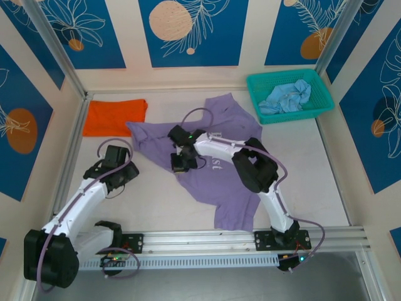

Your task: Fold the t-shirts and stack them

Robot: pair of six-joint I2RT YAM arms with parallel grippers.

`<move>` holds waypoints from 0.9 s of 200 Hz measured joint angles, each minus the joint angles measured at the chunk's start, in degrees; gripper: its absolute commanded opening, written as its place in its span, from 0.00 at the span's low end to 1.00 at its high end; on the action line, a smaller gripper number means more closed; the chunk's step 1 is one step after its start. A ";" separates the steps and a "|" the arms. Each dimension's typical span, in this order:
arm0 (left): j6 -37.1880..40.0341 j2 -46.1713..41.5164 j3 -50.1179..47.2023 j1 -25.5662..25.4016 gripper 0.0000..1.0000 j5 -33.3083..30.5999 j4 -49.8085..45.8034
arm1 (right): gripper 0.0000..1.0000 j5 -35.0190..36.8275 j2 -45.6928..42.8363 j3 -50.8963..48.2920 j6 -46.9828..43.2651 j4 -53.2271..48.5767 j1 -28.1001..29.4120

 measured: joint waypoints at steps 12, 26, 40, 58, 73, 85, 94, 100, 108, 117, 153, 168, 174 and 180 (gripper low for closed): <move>0.04 1.55 0.02 0.00 0.53 1.33 1.14 | 0.00 -4.35 -1.40 -1.95 1.53 2.38 -3.17; 0.02 3.17 0.04 -0.02 0.52 2.91 2.10 | 0.00 -10.23 -2.69 -4.24 3.63 6.32 -6.67; 0.00 4.26 0.07 -0.33 0.50 4.13 3.30 | 0.00 -15.89 -3.37 -6.69 6.08 10.62 -9.88; -0.02 6.67 1.07 -1.22 0.49 4.98 4.48 | 0.00 -21.44 -3.37 -8.31 8.39 14.10 -13.05; -0.02 9.97 2.84 -2.34 0.49 5.79 5.70 | 0.05 -24.65 -3.37 -8.39 9.27 15.06 -14.56; -0.04 13.14 4.37 -3.28 0.47 6.47 6.97 | 0.07 -26.75 -3.37 -8.39 9.68 15.93 -15.63; -0.09 15.67 5.73 -3.89 0.44 7.23 7.82 | 0.09 -27.91 -3.37 -8.39 9.77 16.04 -16.33; -0.09 17.62 6.80 -4.22 0.41 7.91 8.37 | 0.11 -28.44 -3.37 -8.39 9.81 15.93 -16.79; -0.04 20.55 8.55 -4.63 0.36 9.05 9.05 | 0.12 -28.50 -3.37 -8.37 9.60 15.61 -17.35; -0.37 24.13 10.84 -5.18 0.34 10.47 9.73 | 0.12 -28.33 -3.37 -8.35 9.07 14.95 -18.08; -2.27 34.64 18.43 -9.49 0.50 15.82 14.16 | 0.13 -26.21 -2.84 -7.61 6.93 11.41 -21.31; -3.78 36.96 20.20 -11.23 0.54 17.79 15.78 | 0.15 -25.00 -2.34 -7.54 6.32 10.49 -22.71; -4.46 37.94 20.79 -11.67 0.54 18.80 16.63 | 0.16 -24.52 -2.21 -7.54 6.19 10.19 -23.26; -5.07 39.10 21.40 -11.98 0.53 19.93 17.64 | 0.17 -24.02 -1.92 -7.54 5.95 9.79 -23.80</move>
